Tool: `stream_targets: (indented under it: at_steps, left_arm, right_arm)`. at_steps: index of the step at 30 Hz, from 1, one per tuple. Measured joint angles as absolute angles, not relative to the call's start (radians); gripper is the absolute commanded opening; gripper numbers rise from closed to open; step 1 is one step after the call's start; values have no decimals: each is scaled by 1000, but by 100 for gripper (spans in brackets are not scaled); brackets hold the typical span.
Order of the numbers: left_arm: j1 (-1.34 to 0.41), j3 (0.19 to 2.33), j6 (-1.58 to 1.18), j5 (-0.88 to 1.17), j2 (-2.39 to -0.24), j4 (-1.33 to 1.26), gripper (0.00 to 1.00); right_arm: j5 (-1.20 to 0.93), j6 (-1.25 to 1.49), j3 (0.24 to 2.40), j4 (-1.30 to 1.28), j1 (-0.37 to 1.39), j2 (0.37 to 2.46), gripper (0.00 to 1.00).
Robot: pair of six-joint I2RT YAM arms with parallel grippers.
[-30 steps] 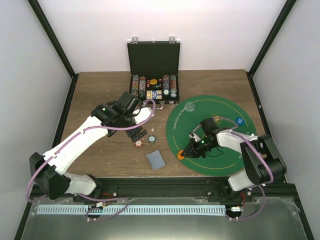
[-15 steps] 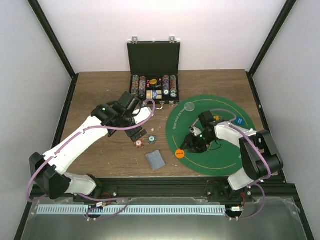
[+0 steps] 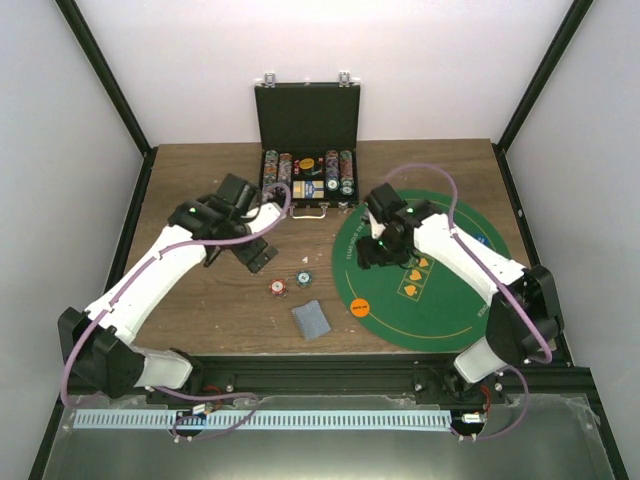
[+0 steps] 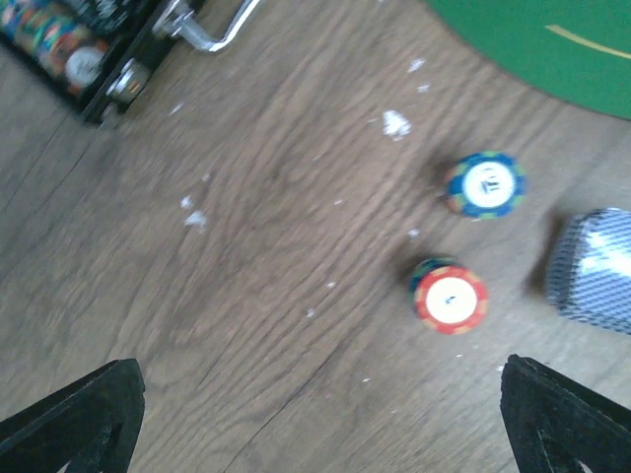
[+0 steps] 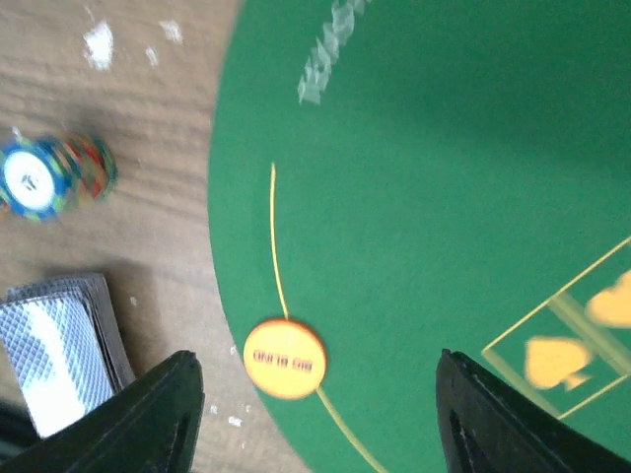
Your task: Distribute texas hold em gaming equipment
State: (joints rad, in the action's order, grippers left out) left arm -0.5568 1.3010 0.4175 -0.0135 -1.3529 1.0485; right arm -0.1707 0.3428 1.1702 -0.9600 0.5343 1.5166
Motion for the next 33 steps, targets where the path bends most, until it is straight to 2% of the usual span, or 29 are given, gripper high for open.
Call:
stream_targets:
  at_steps: [1, 2, 3, 7, 14, 18, 24, 33]
  left_arm:
    - [-528, 1299, 416, -14, -1353, 1049, 100]
    - [-493, 1295, 414, -10, -1353, 1047, 100]
    - [-454, 1289, 411, -4, -1353, 1047, 100]
    - [-332, 1266, 398, 20, -1357, 1044, 100]
    - [-139, 1201, 366, 72, -1361, 1026, 100]
    - [-125, 1169, 352, 81, -1361, 1018, 100]
    - [-125, 1167, 342, 82, -1362, 1010, 100]
    - [-125, 1167, 341, 85, -1387, 1007, 100]
  right_arm:
    - [-125, 331, 1218, -983, 556, 1525, 90]
    - [-80, 311, 1273, -997, 579, 1532, 99]
    - [-47, 289, 1318, -1001, 597, 1538, 100]
    - [6, 170, 1442, -954, 676, 1548, 100]
    - [-95, 45, 1451, -749, 762, 1611, 100]
    - [-123, 7, 1453, -666, 799, 1722, 100]
    - [-128, -14, 1466, -675, 839, 1908, 100]
    - [-126, -26, 1476, -695, 880, 1988, 99]
